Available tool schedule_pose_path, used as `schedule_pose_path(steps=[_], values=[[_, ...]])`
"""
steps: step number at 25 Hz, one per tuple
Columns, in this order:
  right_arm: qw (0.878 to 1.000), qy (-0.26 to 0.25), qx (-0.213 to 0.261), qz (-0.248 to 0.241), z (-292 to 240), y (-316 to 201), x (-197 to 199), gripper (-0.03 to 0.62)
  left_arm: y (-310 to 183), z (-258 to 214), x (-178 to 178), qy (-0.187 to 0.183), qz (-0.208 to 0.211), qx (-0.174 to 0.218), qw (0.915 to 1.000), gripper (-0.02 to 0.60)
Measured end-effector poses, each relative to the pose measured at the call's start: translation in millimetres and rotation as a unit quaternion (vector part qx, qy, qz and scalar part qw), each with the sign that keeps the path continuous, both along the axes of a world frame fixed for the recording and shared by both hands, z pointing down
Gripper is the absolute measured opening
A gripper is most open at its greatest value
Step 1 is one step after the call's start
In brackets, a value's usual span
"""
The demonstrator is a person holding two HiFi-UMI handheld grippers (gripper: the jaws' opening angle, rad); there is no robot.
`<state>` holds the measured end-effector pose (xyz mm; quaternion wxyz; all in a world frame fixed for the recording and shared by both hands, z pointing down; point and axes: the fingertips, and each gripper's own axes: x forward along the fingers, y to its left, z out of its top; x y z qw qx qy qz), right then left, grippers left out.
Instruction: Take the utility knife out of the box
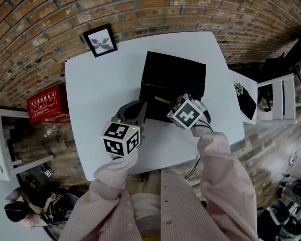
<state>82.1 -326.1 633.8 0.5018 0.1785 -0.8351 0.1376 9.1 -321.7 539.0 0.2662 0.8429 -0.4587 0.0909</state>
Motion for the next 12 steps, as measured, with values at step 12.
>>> schedule_pose_path(steps=[12], values=[[1.0,0.007,0.002,-0.018,0.4,3.2,1.0,0.067,-0.1,1.6,0.1,-0.002,-0.004,-0.006,1.0,-0.008]])
